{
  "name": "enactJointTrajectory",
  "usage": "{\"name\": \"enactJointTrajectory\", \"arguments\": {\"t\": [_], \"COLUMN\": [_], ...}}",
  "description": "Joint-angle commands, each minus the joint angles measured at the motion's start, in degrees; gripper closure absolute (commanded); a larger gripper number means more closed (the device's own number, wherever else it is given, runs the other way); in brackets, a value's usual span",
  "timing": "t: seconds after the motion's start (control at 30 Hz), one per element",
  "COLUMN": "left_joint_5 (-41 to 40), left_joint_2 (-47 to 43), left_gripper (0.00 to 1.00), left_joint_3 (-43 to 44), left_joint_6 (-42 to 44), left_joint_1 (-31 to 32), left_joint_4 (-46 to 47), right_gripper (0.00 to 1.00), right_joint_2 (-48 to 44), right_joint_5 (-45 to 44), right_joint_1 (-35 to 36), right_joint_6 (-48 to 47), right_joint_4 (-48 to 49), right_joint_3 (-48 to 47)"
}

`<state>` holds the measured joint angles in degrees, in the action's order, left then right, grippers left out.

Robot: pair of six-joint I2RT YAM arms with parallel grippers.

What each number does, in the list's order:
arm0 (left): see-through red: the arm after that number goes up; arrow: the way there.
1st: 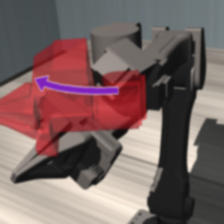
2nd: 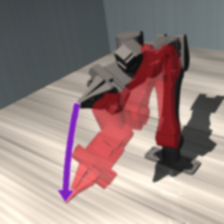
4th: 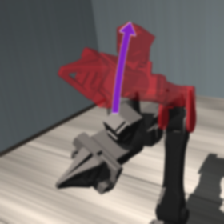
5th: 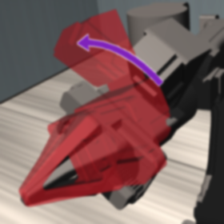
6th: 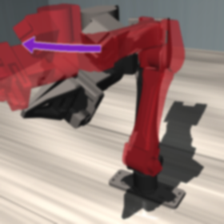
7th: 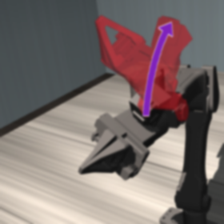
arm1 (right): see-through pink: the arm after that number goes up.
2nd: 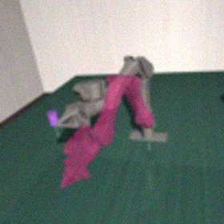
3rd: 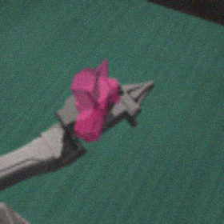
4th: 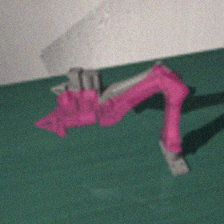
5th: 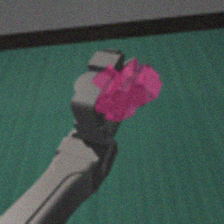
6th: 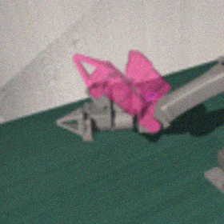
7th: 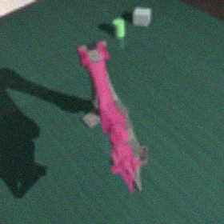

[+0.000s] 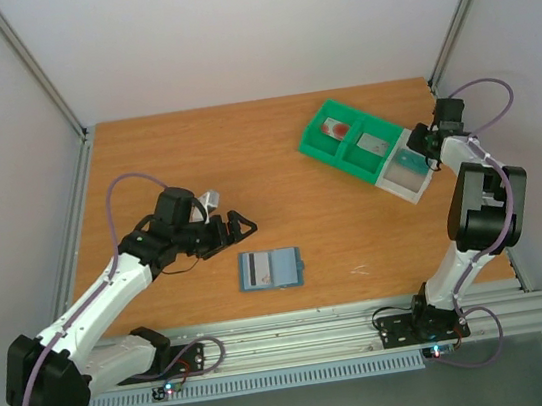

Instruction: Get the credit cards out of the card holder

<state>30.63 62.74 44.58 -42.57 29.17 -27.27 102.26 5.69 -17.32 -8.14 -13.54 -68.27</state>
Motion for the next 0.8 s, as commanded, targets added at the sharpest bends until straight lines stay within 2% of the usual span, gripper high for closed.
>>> {"name": "enactJointTrajectory", "arguments": {"t": [0.0,0.13,0.37,0.57,0.77], "left_joint_5": [-0.9,-2.0,-6.5,-7.8,-6.9], "left_joint_2": [1.1,2.3,4.3,7.6,10.4], "left_gripper": [0.01,0.02,0.11,0.19,0.31], "left_joint_3": [1.9,3.1,3.8,4.8,3.6], "left_joint_6": [3.2,4.7,6.6,6.6,4.9], "left_joint_1": [0.0,0.0,0.0,0.0,0.0], "left_joint_4": [-0.8,-2.6,-5.7,-6.3,-2.3], "right_gripper": [0.83,0.83,0.82,0.8,0.79], "right_joint_2": [0.0,-1.2,-3.6,-8.3,-12.9], "right_joint_5": [-1.0,-0.7,-1.0,1.2,6.7], "right_joint_1": [-0.3,-0.3,1.8,8.0,13.5], "right_joint_6": [1.1,2.3,7.0,13.5,17.2], "right_joint_4": [-1.3,-2.6,-6.8,-11.6,-15.7], "right_joint_3": [-1.6,-2.1,-3.5,-3.0,-1.6]}}
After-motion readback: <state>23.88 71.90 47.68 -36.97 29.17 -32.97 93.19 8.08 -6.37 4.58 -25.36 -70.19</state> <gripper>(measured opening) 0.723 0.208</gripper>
